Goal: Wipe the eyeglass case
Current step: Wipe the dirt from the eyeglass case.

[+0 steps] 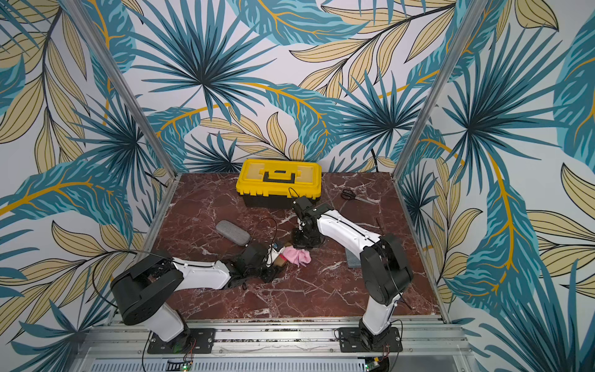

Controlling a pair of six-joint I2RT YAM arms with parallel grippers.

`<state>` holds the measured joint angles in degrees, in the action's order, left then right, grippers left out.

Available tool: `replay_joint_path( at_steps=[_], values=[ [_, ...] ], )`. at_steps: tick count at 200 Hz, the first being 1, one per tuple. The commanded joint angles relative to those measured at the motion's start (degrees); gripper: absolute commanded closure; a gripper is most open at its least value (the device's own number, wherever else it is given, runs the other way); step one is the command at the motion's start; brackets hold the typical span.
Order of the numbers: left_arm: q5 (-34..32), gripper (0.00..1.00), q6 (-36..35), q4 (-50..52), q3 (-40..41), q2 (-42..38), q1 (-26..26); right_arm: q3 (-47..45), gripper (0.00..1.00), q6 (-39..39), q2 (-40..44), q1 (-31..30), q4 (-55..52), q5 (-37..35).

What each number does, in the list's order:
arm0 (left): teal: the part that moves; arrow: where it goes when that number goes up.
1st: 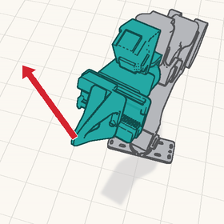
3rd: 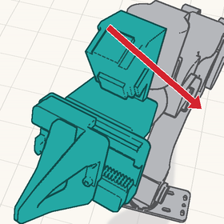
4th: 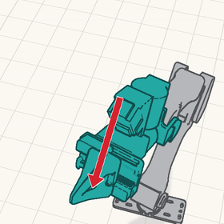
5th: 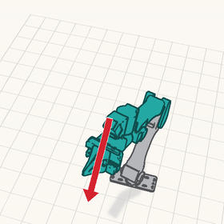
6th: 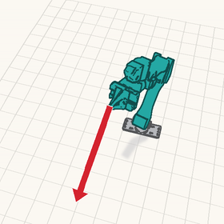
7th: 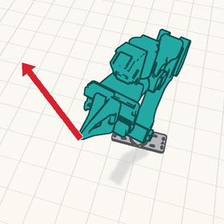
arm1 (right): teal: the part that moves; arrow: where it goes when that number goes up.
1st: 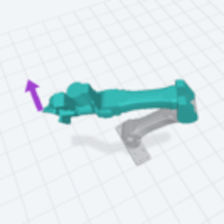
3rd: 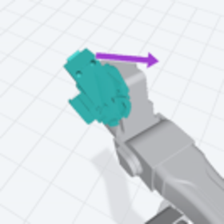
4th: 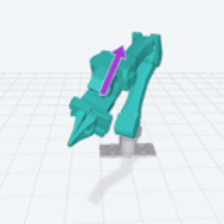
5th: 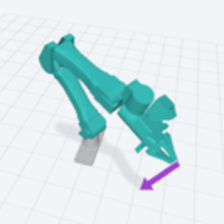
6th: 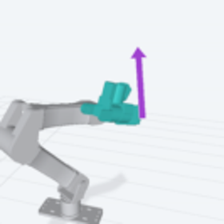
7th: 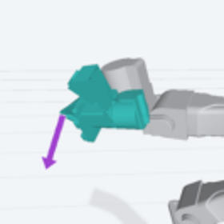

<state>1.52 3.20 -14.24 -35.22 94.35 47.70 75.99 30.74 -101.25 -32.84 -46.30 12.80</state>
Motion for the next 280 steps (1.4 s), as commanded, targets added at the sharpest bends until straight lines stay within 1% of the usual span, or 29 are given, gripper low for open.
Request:
replay_joint_path(
  at_steps=[1, 12, 23, 33, 51, 57, 63, 69, 79, 96, 113, 125, 129, 135, 144, 150, 160, 166, 171, 180, 186, 192, 198, 206, 212, 239, 255, 266, 280],
  values=[
    [2.0, 0.48, -0.2, -1.1, 1.2, -0.1, 0.2, -4.4, 1.00, 5.8, -2.1, -0.8, 6.4, 10.5],
    [2.0, 0.48, 0.0, -1.3, 1.4, -0.3, 0.2, -4.6, 1.00, 5.0, -3.4, -0.1, 5.9, 9.5],
    [2.2, 0.48, 0.1, -1.8, 2.0, -0.8, 0.2, -4.0, 1.00, 2.3, -4.1, 1.8, 2.9, 4.8],
    [2.3, 0.49, 0.1, -2.3, 2.6, -1.3, 0.2, -2.2, 1.00, -0.8, -4.8, 4.0, -1.7, -1.9],
    [2.6, 0.51, -0.4, -2.5, 3.1, -1.7, 0.2, 3.3, 1.00, -6.2, -6.2, 5.0, -9.8, -19.1],
    [2.8, 0.52, -0.5, -2.5, 3.1, -1.8, 0.3, 5.2, 1.00, -7.2, -6.6, 4.9, -11.9, -22.1],
    [2.7, 0.53, -0.5, -2.3, 3.1, -1.7, 0.4, 6.4, 1.00, -8.0, -6.6, 4.8, -13.1, -22.9],
    [2.3, 0.53, -0.7, -2.3, 3.0, -1.8, 0.5, 7.2, 1.00, -8.7, -6.0, 4.5, -13.5, -22.0],
    [1.3, 0.54, -1.0, -2.2, 3.1, -2.0, 1.0, 8.3, 1.00, -9.2, -4.8, 3.2, -13.3, -17.4],
    [-0.9, 0.55, -1.3, -2.3, 3.4, -2.5, 2.0, 9.6, 1.00, -7.2, -4.5, 0.7, -12.4, -6.8],
    [-3.4, 0.58, -1.9, -3.2, 3.9, -3.0, 3.4, 7.8, 1.00, -2.6, -5.5, -1.0, -6.2, 5.2],
    [-4.4, 0.60, -2.3, -3.7, 4.3, -3.1, 4.3, 5.8, 1.00, 0.3, -7.2, -1.5, -1.4, 11.6],
    [-6.3, 0.60, -2.4, -3.8, 4.4, -3.2, 4.6, 5.2, 1.00, 1.0, -7.9, -1.4, -0.3, 13.1],
    [-7.4, 0.61, -2.6, -3.8, 4.5, -3.3, 4.9, 4.5, 1.00, 1.4, -8.7, -1.2, 0.6, 14.4],
    [-8.4, 0.63, -2.7, -3.9, 4.9, -3.6, 5.5, 3.9, 1.00, 0.6, -9.3, -0.4, 0.6, 13.9],
    [-9.0, 0.64, -2.8, -4.0, 5.1, -3.9, 5.7, 3.7, 1.00, -0.6, -9.5, 0.6, -0.7, 12.3],
    [-9.8, 0.66, -2.7, -4.4, 5.6, -4.6, 6.1, 4.4, 1.00, -3.8, -10.1, 2.8, -5.0, 6.1],
    [-10.0, 0.68, -2.8, -4.6, 5.8, -4.9, 6.3, 5.4, 1.00, -5.8, -10.4, 3.8, -8.4, 0.8],
    [-10.4, 0.70, -2.8, -4.7, 6.0, -5.2, 6.5, 6.5, 1.00, -7.4, -10.8, 4.6, -11.0, -5.4],
    [-11.2, 0.72, -2.9, -4.6, 6.0, -5.6, 6.9, 8.6, 1.00, -9.6, -11.2, 4.8, -15.0, -16.1],
    [-11.4, 0.73, -3.1, -4.5, 6.0, -5.8, 7.0, 10.0, 1.00, -10.7, -11.3, 4.6, -17.0, -21.6],
    [-12.2, 0.76, -3.2, -4.3, 6.0, -6.0, 7.2, 11.0, 1.00, -11.1, -11.3, 4.3, -18.5, -24.7],
    [-13.0, 0.77, -3.2, -4.1, 6.0, -6.4, 7.4, 12.0, 1.00, -11.4, -10.8, 3.9, -19.3, -25.4],
    [-13.4, 0.79, -3.2, -4.0, 6.1, -6.7, 7.6, 12.8, 1.00, -11.7, -10.0, 2.9, -19.3, -23.4],
    [-13.5, 0.82, -3.2, -4.0, 6.1, -7.0, 7.6, 13.4, 1.00, -11.8, -9.4, 2.0, -19.0, -20.1],
    [-13.3, 0.89, -3.9, -2.7, 5.0, -6.8, 7.7, 14.1, 1.00, -8.3, -8.6, -2.0, -13.7, -0.1],
    [-13.2, 0.93, -4.4, -2.0, 4.5, -6.1, 7.9, 12.1, 1.00, -5.5, -9.3, -2.4, -8.1, 9.9],
    [-13.0, 0.94, -4.8, -1.4, 4.0, -5.9, 8.1, 11.5, 1.00, -5.3, -10.2, -1.7, -7.2, 11.6],
    [-13.0, 0.94, -5.3, -0.6, 3.8, -5.7, 8.5, 11.0, 1.00, -6.8, -11.2, 0.7, -8.7, 8.8]
  ],
)
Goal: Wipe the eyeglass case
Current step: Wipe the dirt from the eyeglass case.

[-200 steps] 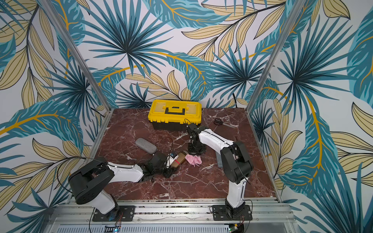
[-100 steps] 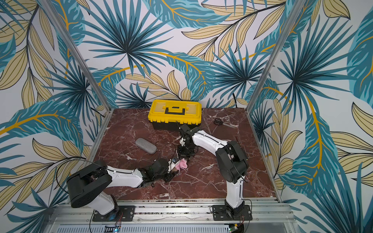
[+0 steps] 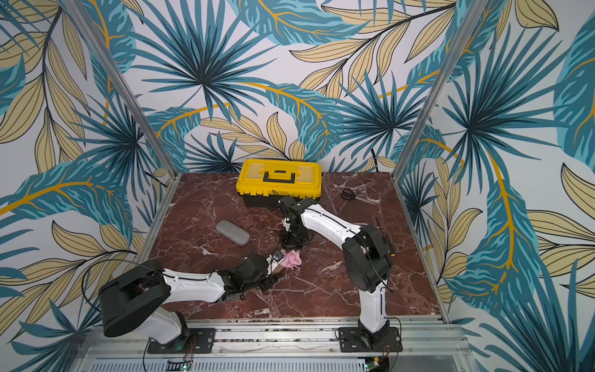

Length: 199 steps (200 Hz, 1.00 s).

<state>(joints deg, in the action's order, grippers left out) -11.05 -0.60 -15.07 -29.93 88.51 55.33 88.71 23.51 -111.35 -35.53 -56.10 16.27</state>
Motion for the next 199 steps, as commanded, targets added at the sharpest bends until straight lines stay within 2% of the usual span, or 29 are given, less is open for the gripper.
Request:
replay_joint_path(
  at_steps=[1, 15, 25, 34, 65, 86, 106, 123, 159, 175, 199],
  values=[
    [-0.5, 0.94, -1.5, 0.2, -1.5, 0.1, 0.9, -1.7, 1.00, 0.3, -1.2, 3.6, 0.8, 5.0],
    [-0.6, 0.94, -1.9, 0.7, -1.5, 0.3, 1.6, 0.4, 1.00, -2.2, -2.9, 6.8, -4.5, -4.3],
    [-0.9, 0.95, -2.2, 1.0, -1.5, 0.6, 2.3, 3.6, 1.00, -4.3, -4.2, 7.1, -7.8, -14.6],
    [-1.4, 0.95, -2.7, 1.5, -1.8, 1.3, 3.1, 6.9, 1.00, -5.6, -5.5, 6.8, -10.1, -18.5],
    [-3.5, 0.96, -3.0, 3.0, -3.2, 3.9, 5.0, 15.8, 1.00, -6.4, -11.8, 1.9, -11.5, -11.2],
    [-4.5, 0.96, -2.4, 3.0, -3.5, 5.0, 5.4, 18.1, 1.00, -5.4, -16.0, -1.4, -9.7, -5.0],
    [-5.9, 0.98, -1.2, 3.7, -4.1, 5.9, 5.4, 15.0, 1.00, -3.3, -16.2, -3.4, -5.9, 4.9],
    [-6.9, 0.99, 0.7, 4.7, -4.1, 6.1, 5.4, 7.3, 1.00, -2.6, -12.6, -3.2, -2.3, 8.2],
    [-7.0, 1.00, 5.3, 6.0, -3.2, 6.0, 4.6, -7.7, 1.00, -4.1, -5.1, 4.7, -0.8, 1.7],
    [-6.5, 1.00, 6.6, 6.0, -2.4, 5.4, 4.1, -9.9, 1.00, -5.0, -3.3, 8.3, -2.4, -6.3],
    [-5.2, 1.00, 7.2, 5.6, -1.4, 4.7, 3.4, -8.2, 1.00, -6.3, -3.5, 9.7, -5.2, -16.5]
  ],
)
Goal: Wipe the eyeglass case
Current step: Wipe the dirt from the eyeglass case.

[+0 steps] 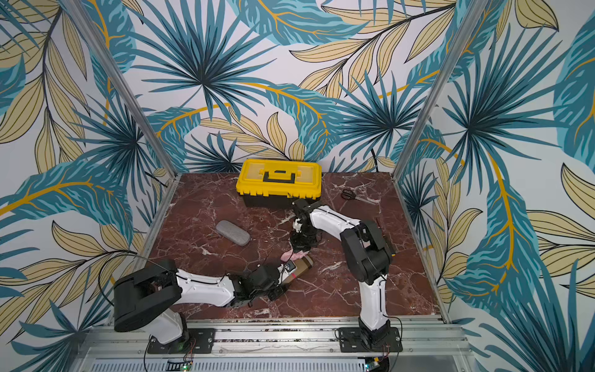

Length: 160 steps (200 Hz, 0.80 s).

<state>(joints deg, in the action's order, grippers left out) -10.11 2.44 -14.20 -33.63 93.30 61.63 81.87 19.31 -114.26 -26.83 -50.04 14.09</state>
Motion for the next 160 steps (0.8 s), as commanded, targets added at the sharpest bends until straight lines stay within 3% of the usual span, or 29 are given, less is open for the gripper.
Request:
replay_joint_path(
  at_steps=[1, 14, 43, 93, 135, 160],
  values=[
    [-6.1, 1.00, 4.2, 4.7, 2.2, -0.1, -2.9, -1.2, 1.00, -2.2, -0.7, 1.0, -11.3, -14.5],
    [-4.9, 1.00, 3.8, 4.7, 2.2, -0.1, -3.1, 0.7, 1.00, -2.5, -1.2, 0.9, -11.5, -14.7],
    [-2.7, 1.00, 4.7, 5.2, 1.2, 0.8, -3.8, 2.0, 1.00, -1.8, -0.4, 0.6, -9.9, -7.8],
    [1.4, 1.00, 7.2, 5.3, 0.2, 1.5, -5.0, -8.3, 1.00, 3.9, 7.8, -0.6, 1.4, 9.9],
    [3.8, 1.00, 8.5, 6.6, -1.2, 3.0, -5.3, -9.9, 1.00, 14.3, 6.3, 3.0, 7.9, 0.5],
    [4.1, 1.00, 10.2, 7.0, -1.6, 3.6, -5.4, -16.3, 1.00, 21.5, 9.4, 1.5, 15.9, 1.8]
  ],
)
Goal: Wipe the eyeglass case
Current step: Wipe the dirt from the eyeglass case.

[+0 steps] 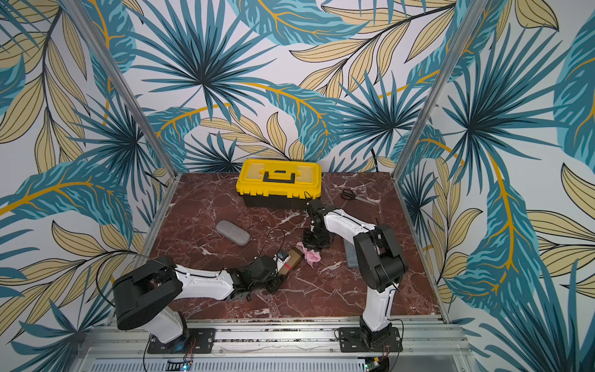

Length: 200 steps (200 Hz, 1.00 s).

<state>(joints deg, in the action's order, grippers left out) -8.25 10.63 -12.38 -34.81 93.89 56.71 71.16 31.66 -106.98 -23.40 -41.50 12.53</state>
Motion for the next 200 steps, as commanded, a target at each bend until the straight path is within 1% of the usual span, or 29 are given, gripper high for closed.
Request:
replay_joint_path(
  at_steps=[1, 33, 54, 73, 86, 101, 115, 119, 141, 157, 166, 175, 184, 200],
  values=[
    [2.4, 1.00, 2.1, 5.2, -0.4, 3.0, -0.5, -5.9, 1.00, 9.4, 2.4, -2.2, 7.7, 3.4],
    [3.4, 1.00, 2.5, 4.5, -0.8, 3.4, -0.6, -14.9, 1.00, 18.5, 9.5, -8.8, 17.0, 6.3],
    [3.8, 1.00, 1.8, 5.2, -1.6, 3.8, -0.7, -17.4, 1.00, 23.3, 10.5, -13.3, 21.3, 8.7],
    [3.9, 1.00, 1.6, 5.6, -1.8, 3.8, -0.8, -17.7, 1.00, 25.3, 10.2, -15.4, 23.4, 9.8],
    [4.2, 1.00, 1.6, 5.5, -1.7, 3.6, -0.9, -16.1, 1.00, 24.7, 9.3, -15.5, 23.3, 10.6],
    [4.5, 1.00, 1.6, 5.8, -1.6, 3.5, -1.0, -11.9, 1.00, 21.3, 7.9, -14.6, 19.9, 8.6],
    [4.6, 1.00, 1.5, 6.0, -1.5, 3.3, -0.8, -7.0, 1.00, 17.4, 6.2, -11.6, 15.5, 6.3],
    [6.2, 1.00, 1.6, 6.0, -1.4, 3.2, -0.9, -5.8, 1.00, 16.4, 5.7, -10.5, 14.5, 5.8],
    [7.2, 1.00, 1.5, 5.9, -0.9, 2.8, -0.8, -0.3, 1.00, 11.1, 2.3, -4.1, 10.2, 2.2],
    [7.7, 1.00, 1.6, 5.8, -0.7, 2.7, -0.8, 2.8, 1.00, 7.7, 0.6, -1.7, 7.6, -0.4],
    [7.8, 1.00, 1.8, 5.7, -0.6, 2.7, -0.8, 3.7, 1.00, 6.6, 0.2, -1.5, 6.5, -0.5],
    [7.7, 1.00, 1.8, 5.5, -0.7, 2.8, -0.9, 3.2, 1.00, 6.7, 0.3, -1.8, 6.5, 0.9],
    [7.4, 1.00, 1.9, 5.4, -0.8, 3.0, -1.0, 1.1, 1.00, 7.7, 1.2, -2.7, 7.4, 2.4],
    [7.1, 1.00, 1.9, 5.4, -1.2, 3.5, -1.1, -3.6, 1.00, 10.0, 3.7, -6.2, 8.7, 4.2]
  ],
)
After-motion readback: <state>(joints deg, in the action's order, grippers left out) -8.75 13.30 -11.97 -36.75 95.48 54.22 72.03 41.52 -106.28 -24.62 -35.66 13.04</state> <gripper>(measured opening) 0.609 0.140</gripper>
